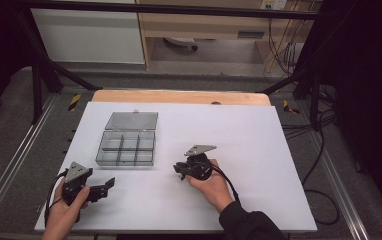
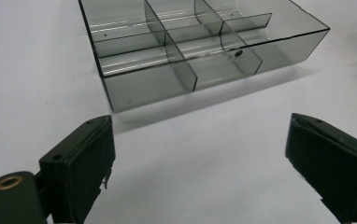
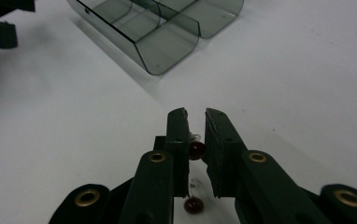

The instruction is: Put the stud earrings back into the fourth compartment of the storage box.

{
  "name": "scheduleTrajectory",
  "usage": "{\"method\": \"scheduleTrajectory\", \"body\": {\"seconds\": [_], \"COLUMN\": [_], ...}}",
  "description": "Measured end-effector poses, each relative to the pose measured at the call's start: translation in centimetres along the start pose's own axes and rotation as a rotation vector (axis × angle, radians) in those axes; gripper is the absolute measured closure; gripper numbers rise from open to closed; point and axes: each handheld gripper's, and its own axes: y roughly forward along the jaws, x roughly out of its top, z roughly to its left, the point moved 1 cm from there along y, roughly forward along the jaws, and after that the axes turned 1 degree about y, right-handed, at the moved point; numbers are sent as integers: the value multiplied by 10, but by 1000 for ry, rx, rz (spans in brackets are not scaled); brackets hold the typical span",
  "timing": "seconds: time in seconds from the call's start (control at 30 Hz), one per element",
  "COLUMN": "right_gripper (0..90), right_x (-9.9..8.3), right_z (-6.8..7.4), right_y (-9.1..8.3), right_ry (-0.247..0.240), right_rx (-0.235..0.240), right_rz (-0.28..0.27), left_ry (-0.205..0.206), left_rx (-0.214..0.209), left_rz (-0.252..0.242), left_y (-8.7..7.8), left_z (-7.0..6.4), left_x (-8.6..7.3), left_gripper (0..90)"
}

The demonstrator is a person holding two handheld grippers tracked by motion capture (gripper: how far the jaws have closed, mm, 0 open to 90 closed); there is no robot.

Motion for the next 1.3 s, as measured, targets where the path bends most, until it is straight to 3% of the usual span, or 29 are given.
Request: {"method": "scheduleTrajectory", "body": {"seconds": [0.17, 0.67, 1.13, 1.3], "right_gripper": [803, 803, 802, 803], "right_x": [11, 34, 79, 85], "right_z": [9, 22, 49, 55], "right_y": [6, 17, 38, 47], "right_ry": [31, 65, 25, 10], "right_rx": [51, 111, 140, 138], "right_rz": [-47, -107, -153, -147], "left_ry": [-2, -7, -6, -7], "left_rx": [3, 5, 3, 3], "left_rz": [7, 13, 22, 27], "left_y": [0, 1, 2, 3], "left_z": [1, 1, 0, 0], "left_x": [-1, -1, -2, -2], "left_gripper": [88, 89, 88, 87]}}
